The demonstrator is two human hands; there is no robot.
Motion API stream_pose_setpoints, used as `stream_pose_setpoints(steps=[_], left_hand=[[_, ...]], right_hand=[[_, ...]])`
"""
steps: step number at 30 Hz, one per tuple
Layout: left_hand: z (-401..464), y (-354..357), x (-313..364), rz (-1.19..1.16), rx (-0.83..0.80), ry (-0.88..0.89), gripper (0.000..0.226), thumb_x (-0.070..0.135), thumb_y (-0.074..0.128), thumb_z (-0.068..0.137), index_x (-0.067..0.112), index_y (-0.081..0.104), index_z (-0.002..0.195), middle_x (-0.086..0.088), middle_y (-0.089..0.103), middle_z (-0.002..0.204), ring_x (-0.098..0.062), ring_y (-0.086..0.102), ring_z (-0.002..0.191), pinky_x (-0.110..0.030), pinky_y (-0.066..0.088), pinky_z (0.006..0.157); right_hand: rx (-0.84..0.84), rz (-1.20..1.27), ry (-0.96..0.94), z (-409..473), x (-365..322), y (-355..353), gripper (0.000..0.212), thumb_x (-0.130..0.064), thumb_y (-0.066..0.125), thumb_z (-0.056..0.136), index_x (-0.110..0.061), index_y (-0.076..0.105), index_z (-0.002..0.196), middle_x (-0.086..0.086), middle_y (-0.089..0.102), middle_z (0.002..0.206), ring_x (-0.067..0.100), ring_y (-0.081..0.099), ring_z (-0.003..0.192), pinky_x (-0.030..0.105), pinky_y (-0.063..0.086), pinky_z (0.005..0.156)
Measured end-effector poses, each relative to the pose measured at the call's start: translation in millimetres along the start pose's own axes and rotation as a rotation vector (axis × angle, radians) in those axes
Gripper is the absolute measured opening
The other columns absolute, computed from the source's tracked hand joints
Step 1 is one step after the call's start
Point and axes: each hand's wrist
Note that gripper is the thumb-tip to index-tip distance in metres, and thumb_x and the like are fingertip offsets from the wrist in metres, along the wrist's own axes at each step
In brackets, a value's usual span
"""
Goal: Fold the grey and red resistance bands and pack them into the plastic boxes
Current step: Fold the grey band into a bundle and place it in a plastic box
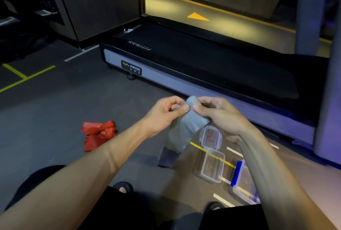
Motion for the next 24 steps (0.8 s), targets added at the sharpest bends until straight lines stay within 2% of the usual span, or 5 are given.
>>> stream_pose_setpoints(steps=[3,8,10,16,24], left_hand=[[-2.0,-3.1,2.8,-0.027,-0.027,0.008,0.022,0.038,0.075,0.083,0.019,0.071,0.093,-0.014,0.045,0.076,-0.028,0.037,0.079,-0.038,0.033,0.073],[-1.2,-4.2,4.2,0.053,0.036,0.029,0.006,0.017,0.071,0.094,0.015,0.069,0.089,0.009,0.062,0.065,-0.008,0.052,0.068,-0.019,0.042,0.068],[-1.5,-3.3,4.1,0.052,0.068,0.036,0.007,0.017,0.070,0.095,0.016,0.070,0.087,0.007,0.065,0.067,-0.008,0.053,0.067,-0.020,0.043,0.067],[-1.1,-0.5,7.8,0.115,0.137,0.054,0.017,0.017,0.071,0.095,0.016,0.061,0.081,0.014,0.051,0.052,-0.005,0.036,0.052,-0.021,0.031,0.054],[-1.9,2.7,7.3,0.135,0.117,0.100,0.021,0.020,0.069,0.096,0.011,0.054,0.086,0.010,0.043,0.051,-0.008,0.029,0.052,-0.016,0.028,0.050]], right_hand=[[-0.014,0.040,0.001,-0.8,-0.6,-3.7,0.019,-0.013,0.064,0.099,-0.009,0.074,0.115,0.023,0.072,0.115,0.023,0.068,0.098,0.043,0.050,0.097],[0.019,0.090,0.002,0.1,0.5,-3.7,0.023,-0.018,0.068,0.097,-0.012,0.072,0.119,0.030,0.069,0.117,0.033,0.064,0.098,0.054,0.047,0.095],[0.061,0.101,0.015,1.5,1.6,-1.8,0.026,-0.017,0.066,0.098,-0.010,0.067,0.123,0.024,0.073,0.112,0.033,0.066,0.097,0.060,0.048,0.097],[0.095,0.072,0.019,1.3,-1.7,2.0,0.023,-0.017,0.061,0.101,-0.007,0.064,0.122,0.012,0.076,0.096,0.021,0.070,0.086,0.032,0.058,0.071],[0.014,-0.070,0.031,-0.6,-1.1,4.3,0.021,-0.031,0.061,0.102,-0.016,0.070,0.113,0.004,0.078,0.097,0.021,0.070,0.088,0.035,0.055,0.075]])
Point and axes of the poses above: each hand's wrist, its own z-axis towards the middle knuckle, its own y-axis out of the palm, x = y × z
